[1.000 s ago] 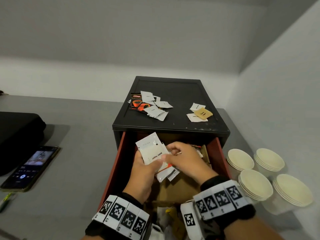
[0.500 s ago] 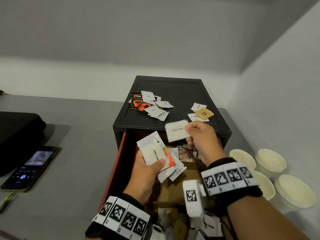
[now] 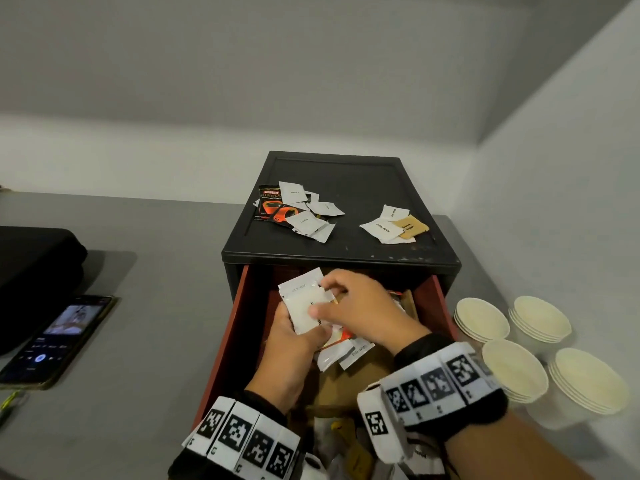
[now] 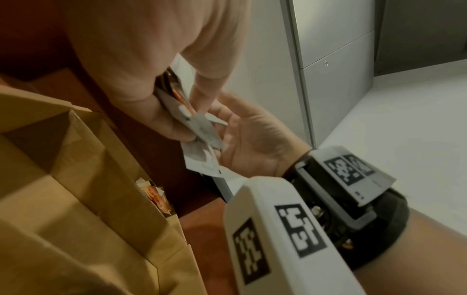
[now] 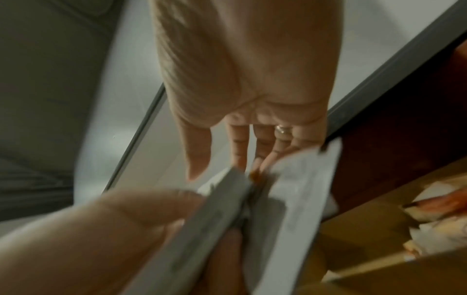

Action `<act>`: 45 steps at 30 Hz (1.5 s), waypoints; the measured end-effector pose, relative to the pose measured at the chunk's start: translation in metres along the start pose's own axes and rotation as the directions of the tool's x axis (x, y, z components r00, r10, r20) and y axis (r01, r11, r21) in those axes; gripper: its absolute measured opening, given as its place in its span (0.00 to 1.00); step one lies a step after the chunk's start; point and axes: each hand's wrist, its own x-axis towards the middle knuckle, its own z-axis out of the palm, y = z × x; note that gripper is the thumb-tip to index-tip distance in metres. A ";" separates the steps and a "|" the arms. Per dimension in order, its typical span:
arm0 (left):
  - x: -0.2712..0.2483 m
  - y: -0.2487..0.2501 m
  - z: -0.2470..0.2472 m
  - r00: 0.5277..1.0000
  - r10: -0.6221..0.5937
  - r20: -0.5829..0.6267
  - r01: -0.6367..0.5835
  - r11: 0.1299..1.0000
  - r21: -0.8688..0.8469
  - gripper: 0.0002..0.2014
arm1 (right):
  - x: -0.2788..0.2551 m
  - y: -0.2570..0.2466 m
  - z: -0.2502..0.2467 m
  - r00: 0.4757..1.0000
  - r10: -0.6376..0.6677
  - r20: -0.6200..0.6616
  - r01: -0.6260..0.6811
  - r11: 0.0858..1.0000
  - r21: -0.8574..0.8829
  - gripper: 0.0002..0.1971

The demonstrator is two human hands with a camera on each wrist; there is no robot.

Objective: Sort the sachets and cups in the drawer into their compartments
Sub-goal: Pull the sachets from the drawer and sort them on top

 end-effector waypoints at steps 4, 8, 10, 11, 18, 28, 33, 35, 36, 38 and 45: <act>-0.002 0.003 0.000 0.999 0.036 0.015 -0.036 0.999 -0.011 0.27 | 0.005 0.000 0.007 0.999 -0.040 -0.021 0.039 0.996 -0.075 0.09; 0.000 0.004 0.000 0.999 -0.011 -0.038 0.008 0.997 -0.079 0.22 | 0.008 0.001 -0.007 0.996 -0.006 -0.090 0.012 0.998 0.058 0.10; 0.000 0.004 0.001 0.999 -0.012 -0.034 0.009 0.997 -0.079 0.23 | 0.008 0.002 -0.016 0.991 0.038 -0.129 -0.013 0.983 0.184 0.11; 0.000 0.004 0.001 0.999 -0.013 -0.033 0.010 0.997 -0.077 0.23 | 0.009 0.003 -0.022 0.985 0.074 -0.157 -0.036 0.972 0.233 0.10; 0.001 0.004 0.002 0.997 -0.046 -0.064 0.043 0.998 -0.042 0.23 | 0.033 0.024 -0.062 0.861 0.432 -0.269 -0.024 0.563 0.826 0.17; -0.002 0.001 0.000 1.000 -0.011 0.025 0.010 0.998 0.055 0.25 | 0.008 -0.004 -0.012 0.996 -0.041 -0.078 0.042 0.999 0.011 0.18; -0.005 0.004 0.001 0.997 0.014 0.077 -0.022 0.995 0.099 0.27 | 0.008 -0.003 0.008 0.991 -0.130 0.010 0.130 0.984 -0.119 0.12; -0.005 0.004 0.001 0.998 -0.026 0.050 0.023 0.998 0.061 0.25 | 0.010 0.002 0.006 0.993 -0.105 -0.053 0.103 0.994 -0.038 0.05; -0.004 0.004 0.001 0.999 -0.041 0.030 0.040 0.998 0.054 0.23 | 0.011 0.006 0.004 0.993 -0.054 -0.104 0.058 0.998 0.039 0.03; -0.003 0.004 0.001 0.998 -0.067 -0.003 0.067 0.997 0.042 0.22 | 0.011 0.016 -0.003 0.972 0.108 -0.207 -0.051 0.964 0.260 0.05; -0.002 0.006 0.002 0.992 -0.108 -0.068 0.111 0.993 0.041 0.20 | 0.001 0.069 -0.005 0.794 0.596 -0.123 -0.324 0.585 0.743 0.11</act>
